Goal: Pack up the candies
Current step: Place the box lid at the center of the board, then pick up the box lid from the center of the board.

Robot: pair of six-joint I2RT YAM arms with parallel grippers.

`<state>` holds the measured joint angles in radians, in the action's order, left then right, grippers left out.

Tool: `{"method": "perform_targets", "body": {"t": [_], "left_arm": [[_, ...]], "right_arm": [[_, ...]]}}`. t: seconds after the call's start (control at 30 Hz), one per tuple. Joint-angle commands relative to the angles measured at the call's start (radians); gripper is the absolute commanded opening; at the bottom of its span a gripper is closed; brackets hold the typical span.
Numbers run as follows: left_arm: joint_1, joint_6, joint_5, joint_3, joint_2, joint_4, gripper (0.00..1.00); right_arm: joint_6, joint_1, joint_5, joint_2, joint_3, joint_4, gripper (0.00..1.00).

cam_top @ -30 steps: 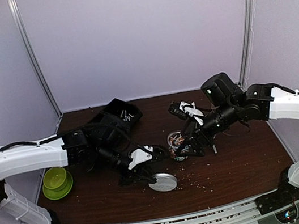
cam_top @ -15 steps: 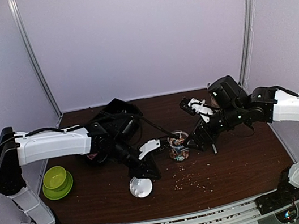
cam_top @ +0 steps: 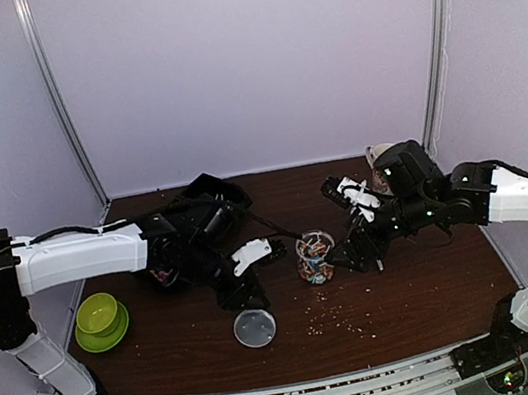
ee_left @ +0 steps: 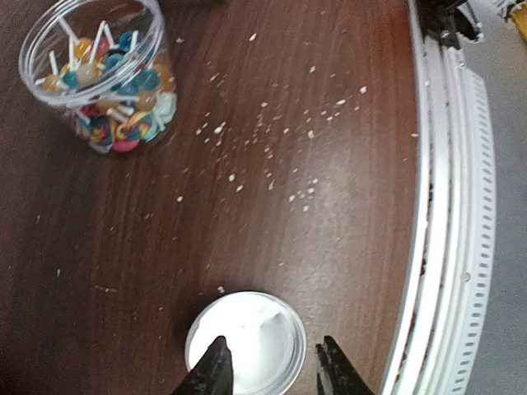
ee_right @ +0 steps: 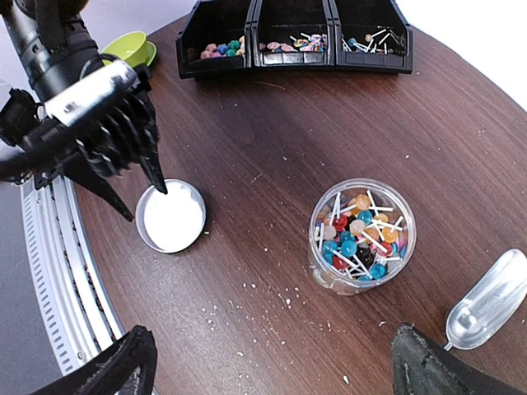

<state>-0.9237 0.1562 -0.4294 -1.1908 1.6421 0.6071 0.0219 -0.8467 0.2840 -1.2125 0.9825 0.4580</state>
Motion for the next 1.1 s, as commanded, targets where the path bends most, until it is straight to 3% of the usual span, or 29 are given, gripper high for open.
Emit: {"method": "perform_targets", "body": {"t": [0.0, 0.23, 0.73, 1.07], "left_arm": [[-0.040, -0.008, 0.205, 0.016, -0.020, 0.039, 0.35], [-0.139, -0.039, 0.300, 0.028, 0.027, 0.053, 0.35], [-0.253, -0.121, 0.333, 0.060, 0.118, 0.058, 0.32], [-0.262, -0.124, 0.410, 0.069, 0.198, 0.020, 0.28]], "right_arm": [[-0.007, -0.009, -0.011, -0.016, 0.003, -0.028, 1.00], [-0.008, -0.013, -0.028, -0.015, 0.002, -0.010, 1.00], [0.004, -0.015, -0.024, -0.044, 0.015, -0.003, 1.00], [0.004, -0.017, -0.025, -0.047, 0.027, 0.009, 0.99]]}}
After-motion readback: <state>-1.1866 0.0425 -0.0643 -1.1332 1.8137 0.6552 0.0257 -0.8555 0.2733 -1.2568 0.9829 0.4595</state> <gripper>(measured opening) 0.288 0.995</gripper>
